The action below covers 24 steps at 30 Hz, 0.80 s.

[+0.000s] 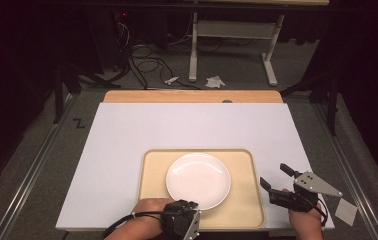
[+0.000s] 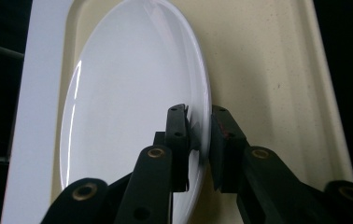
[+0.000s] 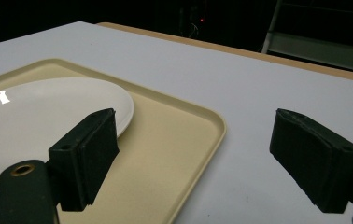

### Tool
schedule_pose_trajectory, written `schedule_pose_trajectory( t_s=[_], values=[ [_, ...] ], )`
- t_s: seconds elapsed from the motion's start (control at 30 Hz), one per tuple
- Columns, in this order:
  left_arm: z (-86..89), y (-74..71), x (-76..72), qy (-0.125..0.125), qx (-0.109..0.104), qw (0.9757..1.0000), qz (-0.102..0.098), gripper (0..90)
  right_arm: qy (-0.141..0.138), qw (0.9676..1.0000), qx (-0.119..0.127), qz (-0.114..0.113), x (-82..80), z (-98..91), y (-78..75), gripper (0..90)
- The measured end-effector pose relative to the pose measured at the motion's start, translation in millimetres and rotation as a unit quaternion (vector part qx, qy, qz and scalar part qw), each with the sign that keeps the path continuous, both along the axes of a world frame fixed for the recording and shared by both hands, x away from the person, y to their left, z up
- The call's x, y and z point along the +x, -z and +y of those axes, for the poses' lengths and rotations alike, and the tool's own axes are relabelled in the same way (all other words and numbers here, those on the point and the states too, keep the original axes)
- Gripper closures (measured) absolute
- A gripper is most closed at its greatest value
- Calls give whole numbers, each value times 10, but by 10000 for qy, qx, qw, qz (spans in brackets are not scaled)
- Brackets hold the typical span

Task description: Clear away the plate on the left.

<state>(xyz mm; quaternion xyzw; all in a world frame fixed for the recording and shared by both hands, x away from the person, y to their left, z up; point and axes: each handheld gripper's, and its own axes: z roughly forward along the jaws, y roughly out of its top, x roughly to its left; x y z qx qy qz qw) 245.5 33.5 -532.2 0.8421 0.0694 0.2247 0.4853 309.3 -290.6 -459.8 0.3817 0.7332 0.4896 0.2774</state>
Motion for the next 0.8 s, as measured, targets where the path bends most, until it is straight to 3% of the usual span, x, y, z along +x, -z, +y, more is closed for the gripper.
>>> schedule_pose_trajectory(
  t_s=[0.3,0.33,0.53,0.8],
  values=[
    [-13,49,12,-27,52,9994,352,750,-15,10000,6,-31,-3,-9,-8,162],
    [-10,51,16,-22,131,9994,331,747,-7,10000,12,-19,-3,-8,-8,162],
    [-10,55,20,7,138,9994,331,734,-33,10000,-20,-28,-3,4,-6,162],
    [6,0,22,17,-31,9993,378,638,-44,10000,-21,3,0,13,-3,162]
  ],
)
